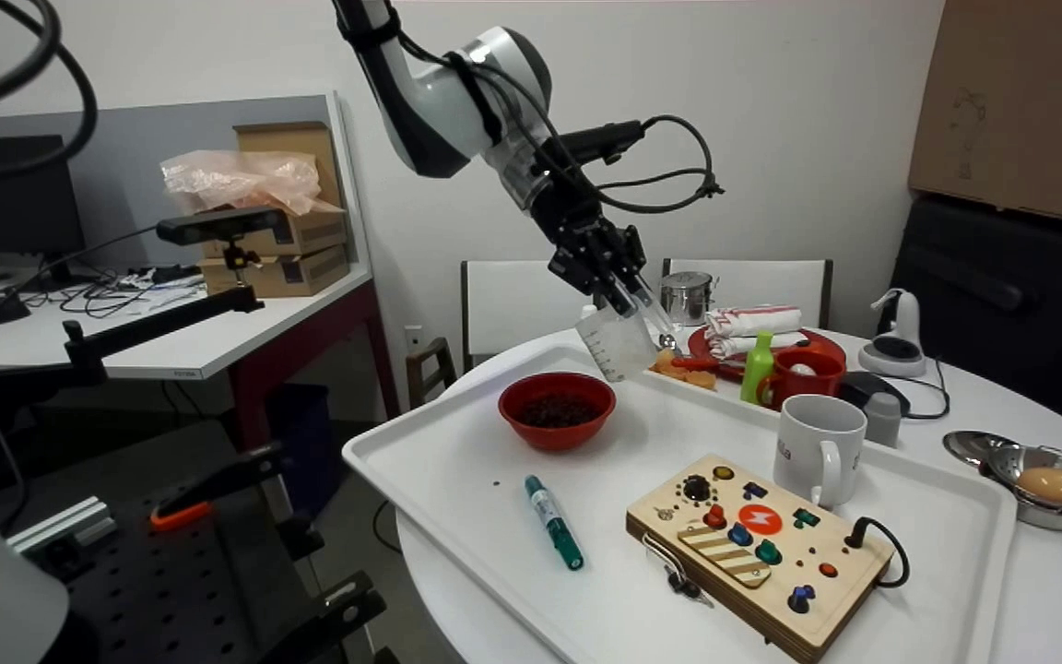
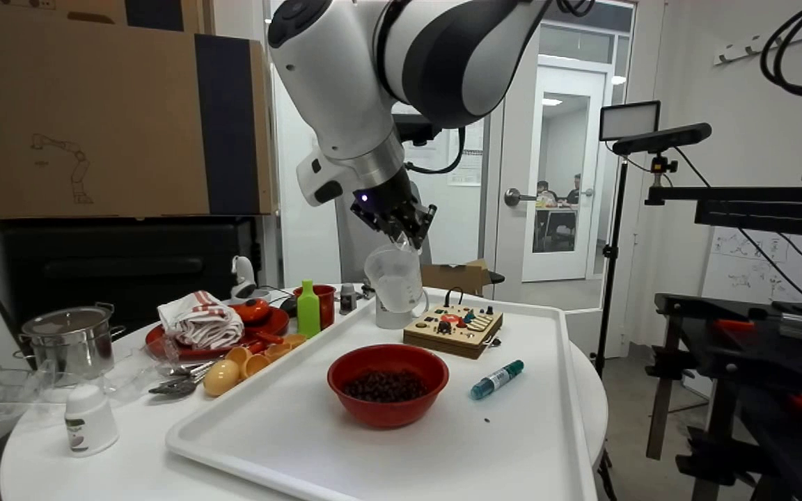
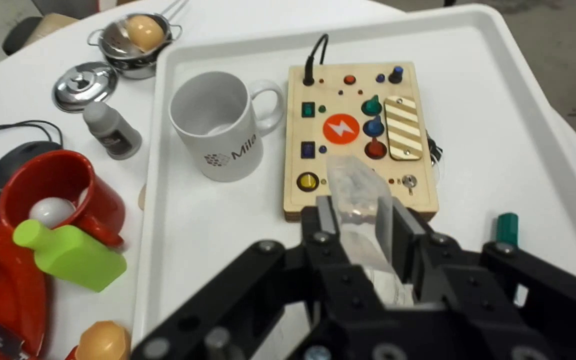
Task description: Pour the contents inside the clear jar into the red bowl
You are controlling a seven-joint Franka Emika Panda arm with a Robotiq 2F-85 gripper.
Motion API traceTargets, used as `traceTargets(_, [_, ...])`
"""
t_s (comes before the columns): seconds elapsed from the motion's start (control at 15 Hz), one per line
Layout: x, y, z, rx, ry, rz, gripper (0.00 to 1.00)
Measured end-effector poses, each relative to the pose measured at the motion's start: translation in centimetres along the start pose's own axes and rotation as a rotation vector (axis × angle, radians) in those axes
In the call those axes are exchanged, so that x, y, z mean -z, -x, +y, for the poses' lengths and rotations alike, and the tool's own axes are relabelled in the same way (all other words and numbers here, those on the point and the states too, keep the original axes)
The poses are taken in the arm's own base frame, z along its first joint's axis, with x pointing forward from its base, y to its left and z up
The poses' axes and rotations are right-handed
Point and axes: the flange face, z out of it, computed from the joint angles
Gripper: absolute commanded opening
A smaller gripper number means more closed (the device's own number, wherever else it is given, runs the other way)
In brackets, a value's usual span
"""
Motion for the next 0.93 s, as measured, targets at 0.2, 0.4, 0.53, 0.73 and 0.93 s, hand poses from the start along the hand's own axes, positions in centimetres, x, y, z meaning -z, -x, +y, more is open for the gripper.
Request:
traceTargets(0.2, [-1.5,1.2,0.6,-0.102,-0.091,0.126,0.15])
traceTargets(0.4, [-3.0,2.3,1.1,-0.214,-0.171,0.228,0.15])
traceTargets(0.53, [-3.8,3.0,1.4,-0.287,-0.207,0.277,0.15])
traceTargets(0.73, [-4.9,3.8,2.0,-0.384,-0.227,0.315,0.15])
traceTargets(0.93, [-6.1,4.2,2.4,-0.46,-0.236,0.34,0.15])
